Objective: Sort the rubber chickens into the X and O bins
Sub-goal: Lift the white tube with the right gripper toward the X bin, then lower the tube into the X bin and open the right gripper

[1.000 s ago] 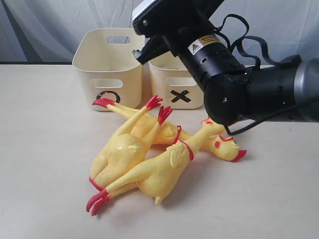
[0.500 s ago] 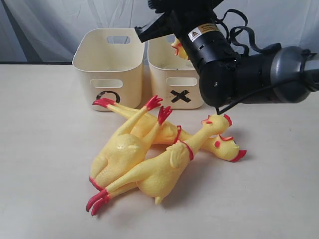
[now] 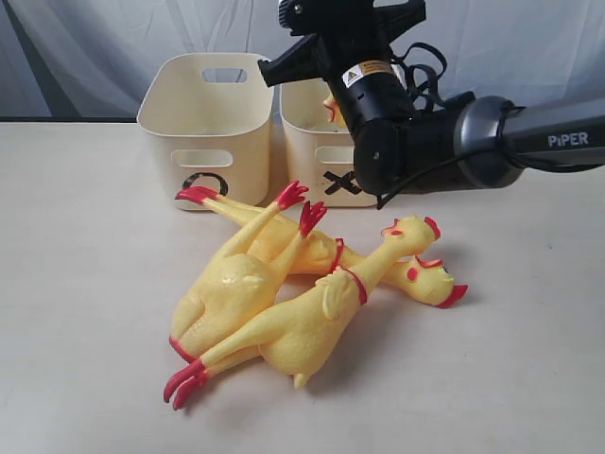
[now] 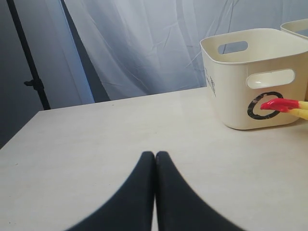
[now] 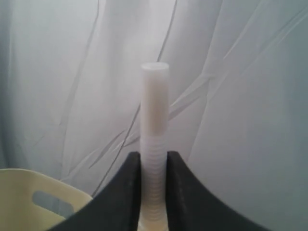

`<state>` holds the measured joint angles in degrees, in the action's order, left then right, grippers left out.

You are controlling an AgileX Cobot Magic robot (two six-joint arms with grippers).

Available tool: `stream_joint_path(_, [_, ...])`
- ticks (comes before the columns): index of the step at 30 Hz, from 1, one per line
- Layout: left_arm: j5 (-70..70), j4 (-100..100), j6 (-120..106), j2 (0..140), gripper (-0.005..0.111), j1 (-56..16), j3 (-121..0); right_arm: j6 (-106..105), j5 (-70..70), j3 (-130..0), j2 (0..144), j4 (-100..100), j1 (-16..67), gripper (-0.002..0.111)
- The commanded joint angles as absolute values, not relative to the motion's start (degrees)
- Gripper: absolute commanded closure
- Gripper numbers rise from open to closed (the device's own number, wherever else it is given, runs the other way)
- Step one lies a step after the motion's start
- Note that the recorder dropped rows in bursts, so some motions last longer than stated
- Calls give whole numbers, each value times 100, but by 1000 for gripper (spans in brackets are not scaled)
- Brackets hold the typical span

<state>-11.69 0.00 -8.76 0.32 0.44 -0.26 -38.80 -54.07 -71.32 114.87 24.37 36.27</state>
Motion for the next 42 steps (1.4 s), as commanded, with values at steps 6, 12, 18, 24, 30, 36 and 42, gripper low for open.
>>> stream_joint_path(6, [-1096, -34, -837, 0, 107, 39, 0, -3876, -5110, -7177, 11637, 3065, 3530, 109])
stream_joint_path(12, [-1096, -34, -837, 0, 107, 39, 0, -3876, -4932, -7177, 11648, 3099, 3530, 105])
stream_joint_path(18, [-1096, -34, -837, 0, 107, 39, 0, -3876, -4932, -7177, 11657, 3099, 3530, 65])
stream_joint_path(24, [-1096, -34, -837, 0, 107, 39, 0, -3876, -4954, -7177, 11657, 3099, 3530, 45])
stream_joint_path(30, [-1096, -34, -837, 0, 107, 39, 0, -3876, -5046, -7177, 11571, 3099, 3530, 45])
stream_joint_path(36, [-1096, -34, -837, 0, 107, 39, 0, -3876, -5173, -7177, 11340, 3146, 3530, 45])
stream_joint_path(42, [-1096, -34, -837, 0, 107, 39, 0, -3876, -5184, -7177, 11134, 3154, 3530, 45])
